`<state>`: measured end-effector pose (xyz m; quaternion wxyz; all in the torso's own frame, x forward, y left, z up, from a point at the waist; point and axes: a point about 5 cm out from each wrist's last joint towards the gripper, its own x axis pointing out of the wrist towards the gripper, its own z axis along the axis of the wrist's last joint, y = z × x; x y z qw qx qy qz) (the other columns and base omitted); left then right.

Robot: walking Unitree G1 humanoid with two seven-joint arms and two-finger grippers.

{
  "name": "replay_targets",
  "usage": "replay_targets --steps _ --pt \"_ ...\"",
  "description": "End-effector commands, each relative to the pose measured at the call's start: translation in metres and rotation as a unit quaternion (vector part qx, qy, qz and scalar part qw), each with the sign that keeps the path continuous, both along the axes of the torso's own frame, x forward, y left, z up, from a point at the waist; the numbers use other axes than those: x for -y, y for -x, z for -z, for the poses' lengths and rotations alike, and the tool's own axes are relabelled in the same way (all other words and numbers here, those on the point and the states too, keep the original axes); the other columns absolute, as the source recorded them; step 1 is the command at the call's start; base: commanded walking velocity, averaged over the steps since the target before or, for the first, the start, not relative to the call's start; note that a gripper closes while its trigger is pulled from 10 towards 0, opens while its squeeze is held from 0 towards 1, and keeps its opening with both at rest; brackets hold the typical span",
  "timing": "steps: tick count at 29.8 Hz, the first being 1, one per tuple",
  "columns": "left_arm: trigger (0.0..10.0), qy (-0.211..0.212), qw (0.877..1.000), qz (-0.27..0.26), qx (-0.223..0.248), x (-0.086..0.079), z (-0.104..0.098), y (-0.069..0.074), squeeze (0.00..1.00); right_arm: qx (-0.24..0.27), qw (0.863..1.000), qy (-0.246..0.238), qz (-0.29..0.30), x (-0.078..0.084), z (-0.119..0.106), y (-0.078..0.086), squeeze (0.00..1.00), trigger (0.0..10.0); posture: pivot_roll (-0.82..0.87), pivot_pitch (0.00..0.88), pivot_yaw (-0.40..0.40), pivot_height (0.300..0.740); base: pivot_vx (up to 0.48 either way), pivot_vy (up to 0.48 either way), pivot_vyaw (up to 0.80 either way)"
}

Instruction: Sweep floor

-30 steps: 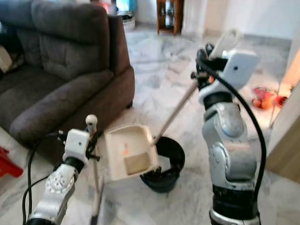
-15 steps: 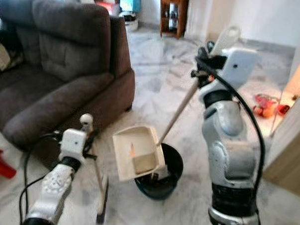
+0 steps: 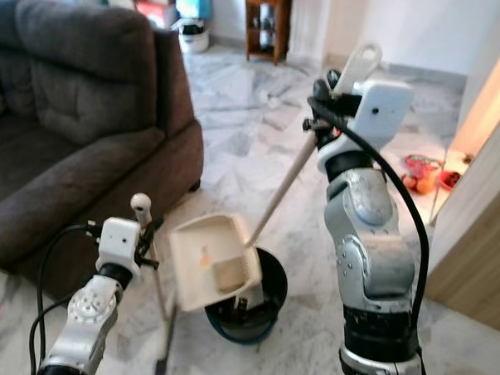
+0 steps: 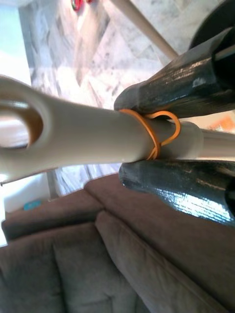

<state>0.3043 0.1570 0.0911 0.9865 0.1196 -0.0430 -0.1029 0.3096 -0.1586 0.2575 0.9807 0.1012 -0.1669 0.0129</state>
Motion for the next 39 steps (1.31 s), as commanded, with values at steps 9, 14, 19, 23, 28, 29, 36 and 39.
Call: replay_targets --steps 9,14,19,23,28,29,36,39 --pt "10.0 -0.009 1.0 -0.005 0.02 -0.006 -0.008 -0.002 0.0 0.048 0.999 0.006 -0.013 -0.008 -0.019 0.005 0.0 10.0 0.09 0.0 0.035 0.74 0.144 0.0 0.0" --pt "10.0 -0.008 1.0 -0.002 0.019 -0.005 -0.007 -0.001 0.0 0.054 0.998 0.014 -0.008 -0.007 -0.02 0.006 0.0 10.0 0.09 0.0 0.035 0.74 0.0 0.0 0.0" --pt "10.0 -0.008 1.0 0.001 0.017 -0.004 -0.007 0.0 0.0 0.06 0.998 0.016 -0.004 -0.007 -0.021 0.007 0.0 10.0 0.08 0.0 0.035 0.74 0.0 0.0 0.0" --pt "10.0 -0.007 1.0 0.002 0.016 -0.003 -0.006 0.0 0.0 0.078 0.996 0.037 0.007 -0.006 -0.024 0.008 0.0 10.0 0.09 0.0 0.034 0.74 0.0 0.0 0.0" --pt "10.0 -0.007 1.0 0.003 0.015 -0.003 -0.006 0.0 0.0 0.119 0.989 0.089 0.008 -0.012 -0.03 0.014 0.0 10.0 0.09 0.0 0.033 0.74 0.0 0.0 0.0" --pt "10.0 -0.007 1.0 0.003 0.015 -0.003 -0.006 0.0 0.0 0.122 0.988 0.092 0.007 -0.013 -0.03 0.015 0.0 10.0 0.09 0.0 0.033 0.74 0.0 0.0 0.0" --pt "10.0 -0.006 1.0 0.004 0.014 -0.002 -0.005 0.001 0.0 0.134 0.984 0.118 -0.013 -0.025 -0.025 0.019 0.0 10.0 0.08 0.0 0.033 0.74 0.0 0.0 0.0" --pt "10.0 -0.006 1.0 0.003 0.014 -0.003 -0.005 0.001 0.0 0.138 0.98 0.14 -0.032 -0.032 -0.021 0.021 0.0 10.0 0.08 0.0 0.035 0.74 0.0 0.0 0.0"
